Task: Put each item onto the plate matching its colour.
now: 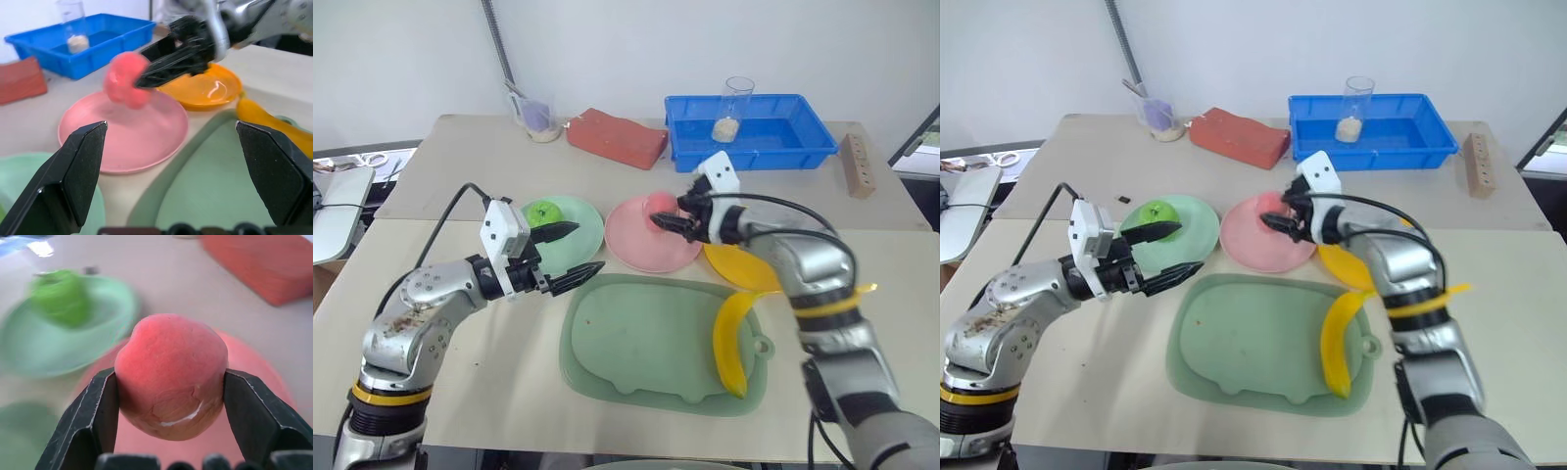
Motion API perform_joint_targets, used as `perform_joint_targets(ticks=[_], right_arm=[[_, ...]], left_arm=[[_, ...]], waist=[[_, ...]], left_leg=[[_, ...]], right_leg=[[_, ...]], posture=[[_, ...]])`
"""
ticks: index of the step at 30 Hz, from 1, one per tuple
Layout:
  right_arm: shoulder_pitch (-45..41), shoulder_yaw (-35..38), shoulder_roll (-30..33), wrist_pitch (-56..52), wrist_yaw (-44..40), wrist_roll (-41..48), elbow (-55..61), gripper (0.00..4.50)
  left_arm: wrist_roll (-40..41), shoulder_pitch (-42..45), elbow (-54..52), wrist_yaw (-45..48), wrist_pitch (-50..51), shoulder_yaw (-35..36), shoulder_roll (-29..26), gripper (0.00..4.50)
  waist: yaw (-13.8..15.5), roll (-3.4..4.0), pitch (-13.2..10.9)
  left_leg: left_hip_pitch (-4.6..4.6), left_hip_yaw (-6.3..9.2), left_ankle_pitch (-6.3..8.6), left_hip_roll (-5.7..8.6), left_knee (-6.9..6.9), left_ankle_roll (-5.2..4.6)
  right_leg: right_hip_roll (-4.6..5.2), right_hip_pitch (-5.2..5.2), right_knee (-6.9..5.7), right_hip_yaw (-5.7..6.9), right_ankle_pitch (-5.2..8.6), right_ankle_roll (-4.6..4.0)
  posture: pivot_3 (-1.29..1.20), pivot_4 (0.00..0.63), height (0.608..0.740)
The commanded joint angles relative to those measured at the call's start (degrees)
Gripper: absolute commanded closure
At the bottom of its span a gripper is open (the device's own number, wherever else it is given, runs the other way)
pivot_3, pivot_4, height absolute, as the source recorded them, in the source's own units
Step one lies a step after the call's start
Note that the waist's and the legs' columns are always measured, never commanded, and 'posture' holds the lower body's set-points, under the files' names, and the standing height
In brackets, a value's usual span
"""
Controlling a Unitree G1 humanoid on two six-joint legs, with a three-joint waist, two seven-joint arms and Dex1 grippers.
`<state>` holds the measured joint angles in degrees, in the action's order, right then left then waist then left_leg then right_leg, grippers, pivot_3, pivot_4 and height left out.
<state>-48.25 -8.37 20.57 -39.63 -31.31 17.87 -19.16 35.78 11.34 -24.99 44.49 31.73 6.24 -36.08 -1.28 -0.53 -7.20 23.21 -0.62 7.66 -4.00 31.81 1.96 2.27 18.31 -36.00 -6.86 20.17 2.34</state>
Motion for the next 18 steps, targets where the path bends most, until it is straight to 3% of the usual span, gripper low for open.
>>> perform_joint_targets(ticks=[1,4,9,14,18], right_arm=[[-3.1,0.3,-1.0,5.4,-0.9,-3.3,-7.7,1.18],[-4.0,0.4,-1.6,7.0,-2.4,-4.9,-10.8,0.03],[-3.8,1.7,-1.0,5.6,-5.0,-4.7,-8.5,0.03],[-1.8,3.6,5.2,-2.2,-11.3,-0.7,6.1,0.03],[5.6,-0.7,20.1,4.5,-30.5,0.7,21.5,0.03]], left_arm=[[-0.2,-1.0,-3.6,-2.4,0.3,1.6,-0.3,0.0],[0.2,-2.8,-5.1,-3.1,0.7,2.1,-0.7,0.0],[0.9,-4.3,-6.2,-3.4,1.0,2.2,-0.8,0.0],[0.0,-3.7,-4.6,0.2,-0.9,2.0,-3.0,0.0],[3.7,-3.6,-7.5,9.5,0.2,-0.2,-7.8,0.0]], waist=[[0.3,0.02,0.0],[0.4,0.03,0.0],[0.1,0.06,0.0],[0.3,0.15,0.0],[0.7,0.15,0.0]], left_leg=[[0.02,0.01,0.0,0.0,0.0,0.0],[-0.04,0.0,0.0,0.02,0.04,0.01],[0.0,0.01,0.01,0.01,-0.01,0.01],[0.06,0.01,0.01,0.02,0.0,0.02],[0.02,0.03,0.02,0.02,-0.03,0.04]], right_leg=[[0.0,0.01,-0.01,0.01,0.0,0.0],[0.02,0.09,0.04,0.01,0.0,0.0],[0.01,0.02,-0.06,0.0,0.0,0.0],[0.01,0.08,-0.02,0.0,0.0,0.0],[0.04,0.18,0.19,0.11,0.03,0.02]], posture=[[0.0,0.15,0.74],[0.0,0.15,0.74],[0.0,0.15,0.74],[0.0,0.15,0.74],[0.0,0.15,0.74]])
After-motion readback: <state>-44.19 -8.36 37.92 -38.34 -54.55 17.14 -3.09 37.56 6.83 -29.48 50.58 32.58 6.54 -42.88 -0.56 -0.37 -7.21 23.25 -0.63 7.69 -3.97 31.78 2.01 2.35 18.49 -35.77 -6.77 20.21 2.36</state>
